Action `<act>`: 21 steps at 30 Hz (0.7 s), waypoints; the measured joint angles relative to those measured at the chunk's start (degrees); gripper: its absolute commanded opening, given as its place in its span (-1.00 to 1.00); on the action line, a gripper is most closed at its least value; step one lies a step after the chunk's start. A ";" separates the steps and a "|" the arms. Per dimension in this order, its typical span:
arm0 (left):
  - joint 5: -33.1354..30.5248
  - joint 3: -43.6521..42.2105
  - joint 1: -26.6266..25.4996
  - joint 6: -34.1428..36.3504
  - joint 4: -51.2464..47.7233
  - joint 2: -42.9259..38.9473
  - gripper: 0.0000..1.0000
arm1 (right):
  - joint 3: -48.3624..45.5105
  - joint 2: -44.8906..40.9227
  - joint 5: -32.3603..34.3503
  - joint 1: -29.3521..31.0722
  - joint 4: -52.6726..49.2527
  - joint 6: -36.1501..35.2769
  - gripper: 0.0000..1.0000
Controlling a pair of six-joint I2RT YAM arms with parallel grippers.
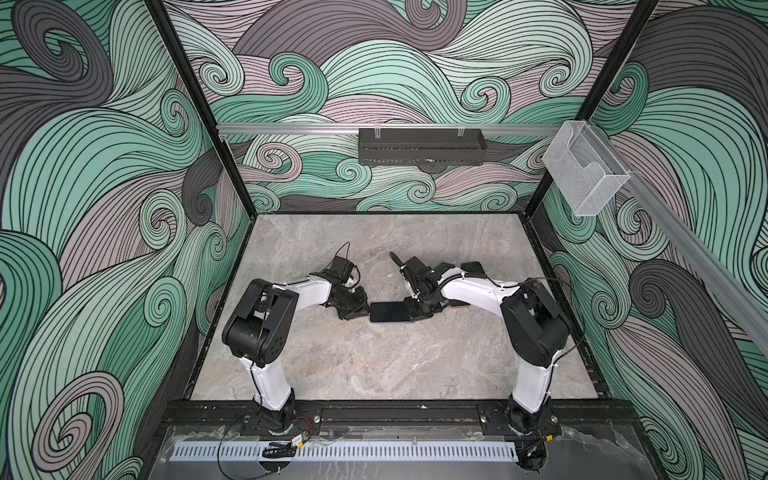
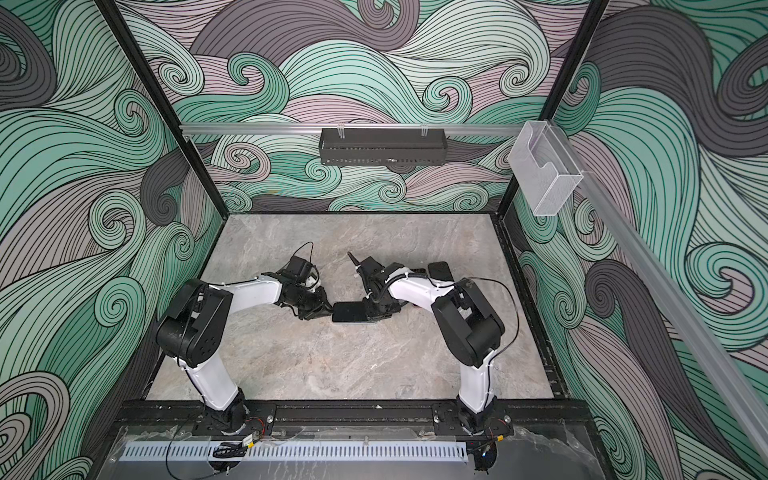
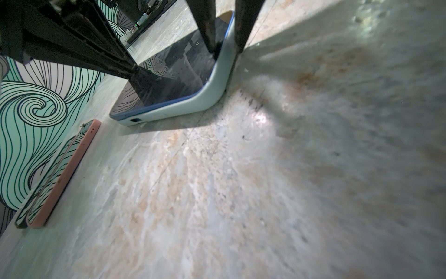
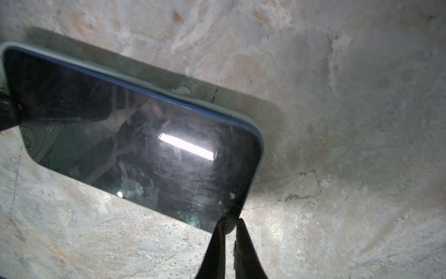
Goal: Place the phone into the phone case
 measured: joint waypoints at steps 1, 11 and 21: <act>0.00 0.00 0.00 0.00 -0.02 0.00 -0.66 | -0.04 0.00 0.02 0.00 0.04 0.09 -0.79; 0.13 0.00 0.00 0.00 -0.11 0.00 -0.65 | 0.31 1.01 1.44 0.70 -0.55 1.22 -0.80; 1.40 0.00 0.28 0.00 -0.66 -0.50 -0.64 | 0.70 1.40 2.99 1.46 -1.03 1.68 -0.81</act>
